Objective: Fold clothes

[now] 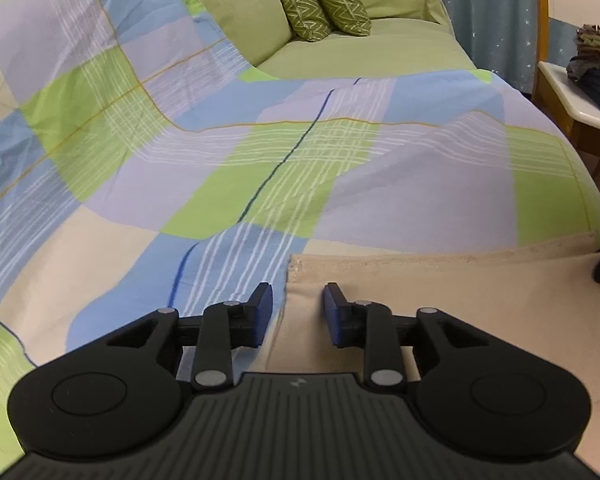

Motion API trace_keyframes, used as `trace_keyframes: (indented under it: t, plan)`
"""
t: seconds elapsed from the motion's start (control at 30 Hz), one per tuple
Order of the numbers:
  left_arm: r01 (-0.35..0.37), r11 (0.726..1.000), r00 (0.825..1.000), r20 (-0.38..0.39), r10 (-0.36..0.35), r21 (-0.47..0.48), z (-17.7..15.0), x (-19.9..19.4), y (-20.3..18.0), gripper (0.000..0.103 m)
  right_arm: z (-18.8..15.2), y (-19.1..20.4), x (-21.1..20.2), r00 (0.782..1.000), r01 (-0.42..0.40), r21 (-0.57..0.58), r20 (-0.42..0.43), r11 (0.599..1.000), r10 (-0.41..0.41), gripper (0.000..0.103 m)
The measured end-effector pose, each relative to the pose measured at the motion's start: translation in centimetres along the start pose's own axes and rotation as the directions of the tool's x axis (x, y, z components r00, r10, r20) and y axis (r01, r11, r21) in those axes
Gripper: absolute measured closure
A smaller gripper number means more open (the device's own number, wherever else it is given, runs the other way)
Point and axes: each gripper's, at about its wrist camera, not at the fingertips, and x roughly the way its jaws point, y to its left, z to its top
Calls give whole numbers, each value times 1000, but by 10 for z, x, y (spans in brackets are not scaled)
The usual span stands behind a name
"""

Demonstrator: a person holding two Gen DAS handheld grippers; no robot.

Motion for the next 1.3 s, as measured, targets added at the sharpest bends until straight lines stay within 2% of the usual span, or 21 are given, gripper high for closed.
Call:
trace_keyframes:
  t: [0.07, 0.17, 0.33, 0.43, 0.5, 0.67, 0.8, 1.07, 1.3]
  plan:
    - [-7, 1000, 1000, 7, 6, 20, -1, -4, -6, 99, 0, 0, 0, 1000, -1, 1, -1, 1000, 1, 102]
    - [-29, 999, 999, 38, 28, 26, -4, -14, -13, 102, -1, -1, 0, 1000, -2, 5, 1, 1000, 2, 102]
    - [-74, 997, 990, 117, 74, -1, -6, -35, -14, 102, 0, 0, -3, 1000, 5, 6, 14, 1000, -5, 102]
    - [-82, 997, 988, 133, 82, -7, -1, -36, -8, 102, 2, 1, -7, 999, 12, -5, 44, 1000, -12, 102]
    - [-82, 997, 989, 127, 81, -1, 2, -33, -7, 103, 5, 1, -9, 998, 22, -6, 67, 1000, -21, 102]
    - [-89, 996, 989, 121, 87, 14, 5, -22, -11, 103, -1, -4, -5, 999, 32, -4, 25, 999, -32, 102]
    - [-78, 996, 991, 115, 74, 32, 6, -14, -16, 103, 1, -7, -11, 997, 56, 4, 54, 998, -56, 103]
    - [-102, 995, 987, 126, 102, -7, 4, -12, -6, 103, -2, -9, -13, 996, 65, 6, 55, 998, -66, 103]
    - [-103, 994, 984, 147, 105, -21, 9, -13, -1, 103, -1, -16, -23, 992, 92, 21, 89, 996, -94, 103]
